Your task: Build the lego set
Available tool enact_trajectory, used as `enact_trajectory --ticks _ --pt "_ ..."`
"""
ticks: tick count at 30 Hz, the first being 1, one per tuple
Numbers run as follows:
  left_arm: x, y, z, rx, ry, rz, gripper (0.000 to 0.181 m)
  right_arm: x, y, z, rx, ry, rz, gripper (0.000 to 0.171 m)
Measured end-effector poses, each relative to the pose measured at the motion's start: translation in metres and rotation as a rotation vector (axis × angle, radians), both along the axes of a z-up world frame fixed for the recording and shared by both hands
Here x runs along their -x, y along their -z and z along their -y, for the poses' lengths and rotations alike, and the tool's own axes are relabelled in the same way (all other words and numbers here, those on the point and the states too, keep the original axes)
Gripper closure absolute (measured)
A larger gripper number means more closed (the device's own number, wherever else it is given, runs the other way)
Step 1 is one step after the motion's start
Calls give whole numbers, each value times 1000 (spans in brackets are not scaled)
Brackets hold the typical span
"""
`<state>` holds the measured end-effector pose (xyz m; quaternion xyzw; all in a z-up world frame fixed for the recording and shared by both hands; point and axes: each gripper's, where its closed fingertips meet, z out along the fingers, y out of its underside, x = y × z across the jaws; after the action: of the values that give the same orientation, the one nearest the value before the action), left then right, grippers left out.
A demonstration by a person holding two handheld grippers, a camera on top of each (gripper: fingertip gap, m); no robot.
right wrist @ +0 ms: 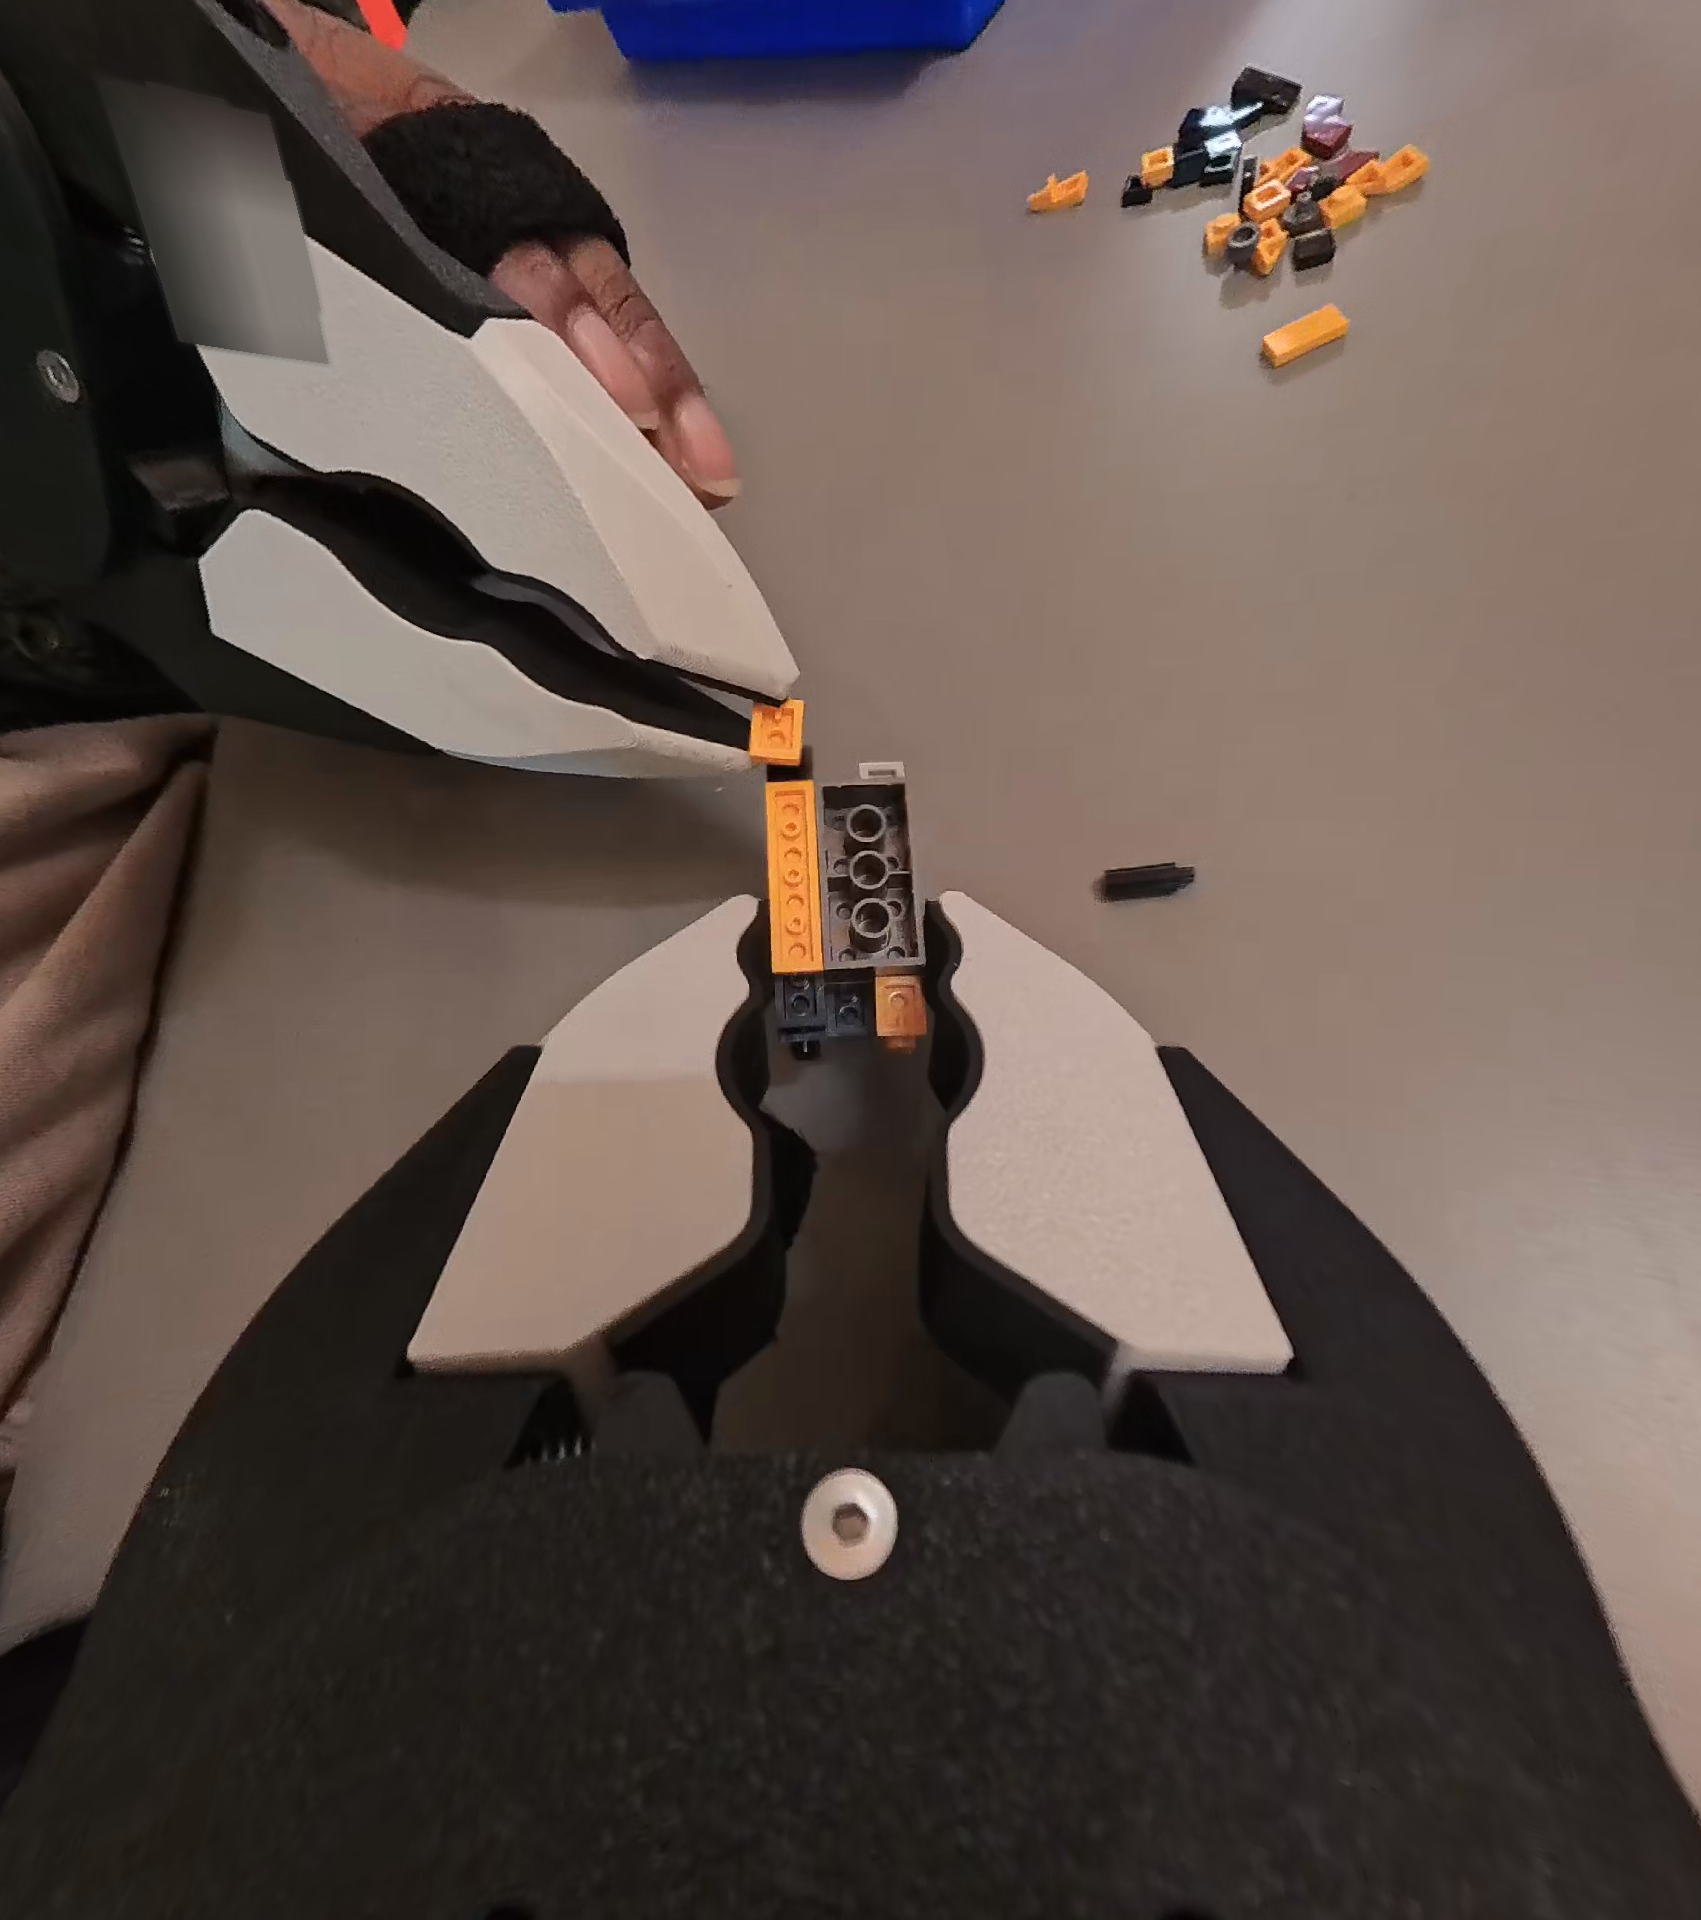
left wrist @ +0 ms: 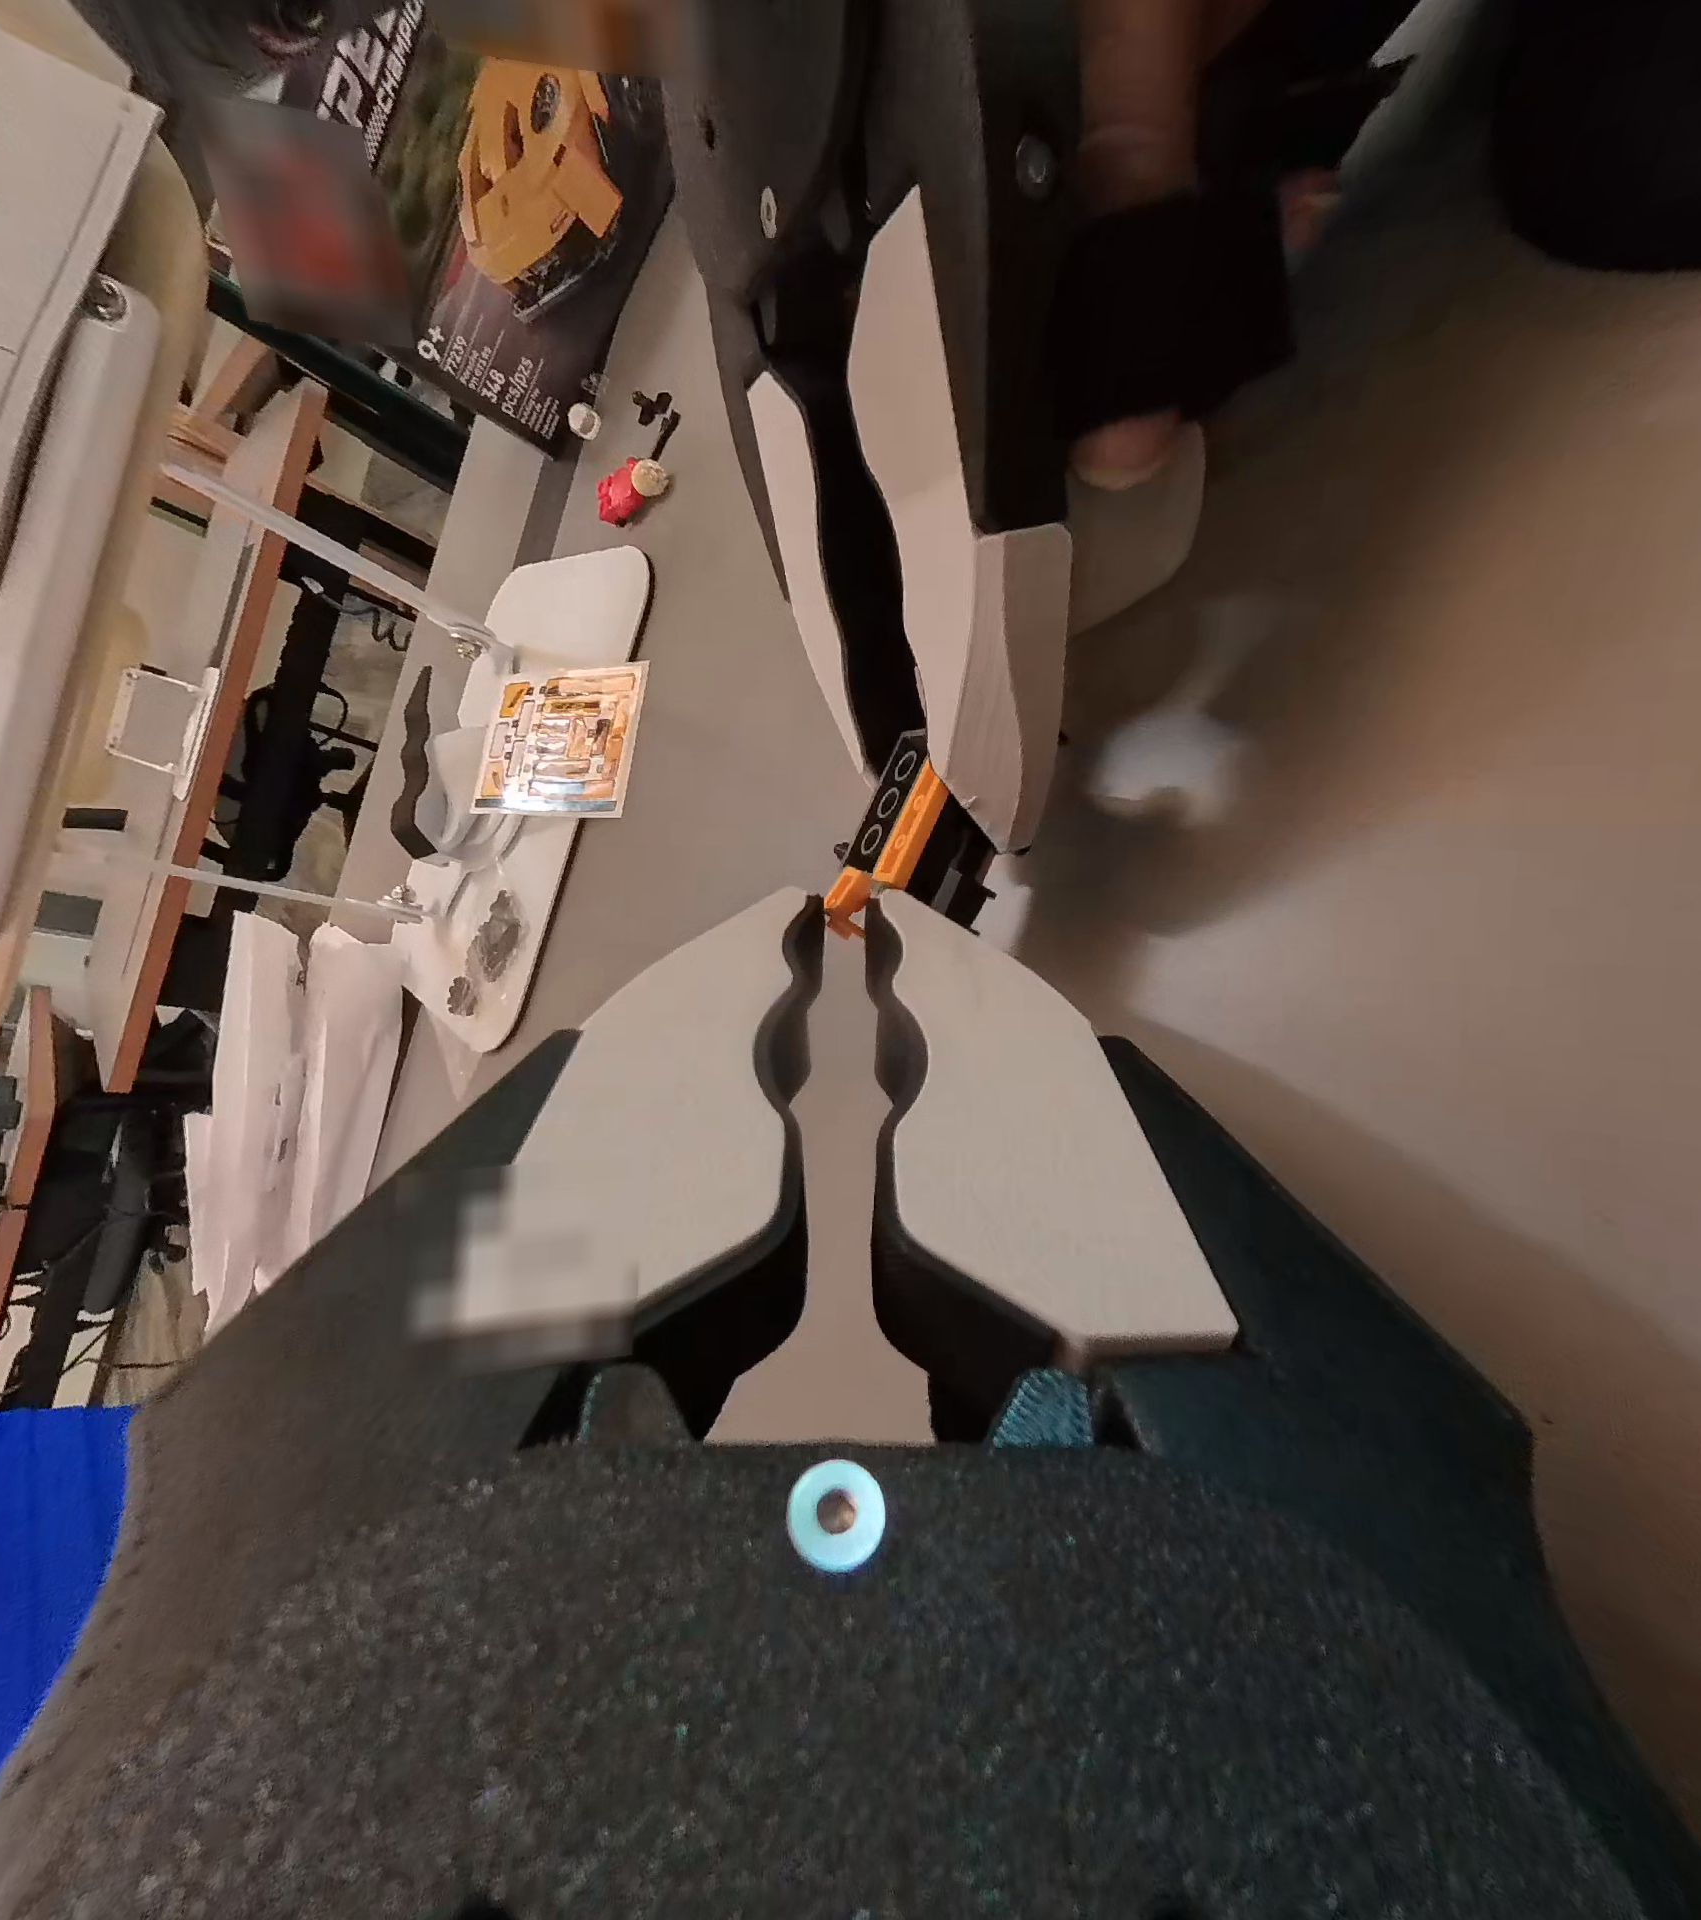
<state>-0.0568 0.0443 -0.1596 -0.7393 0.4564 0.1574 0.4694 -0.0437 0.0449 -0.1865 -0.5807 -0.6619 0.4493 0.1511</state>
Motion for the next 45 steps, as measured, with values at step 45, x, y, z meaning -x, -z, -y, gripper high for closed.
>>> enact_trajectory --ticks 45 --pt "2 -47 -9 163 -96 426 159 13 -57 -19 -137 126 -416 144"
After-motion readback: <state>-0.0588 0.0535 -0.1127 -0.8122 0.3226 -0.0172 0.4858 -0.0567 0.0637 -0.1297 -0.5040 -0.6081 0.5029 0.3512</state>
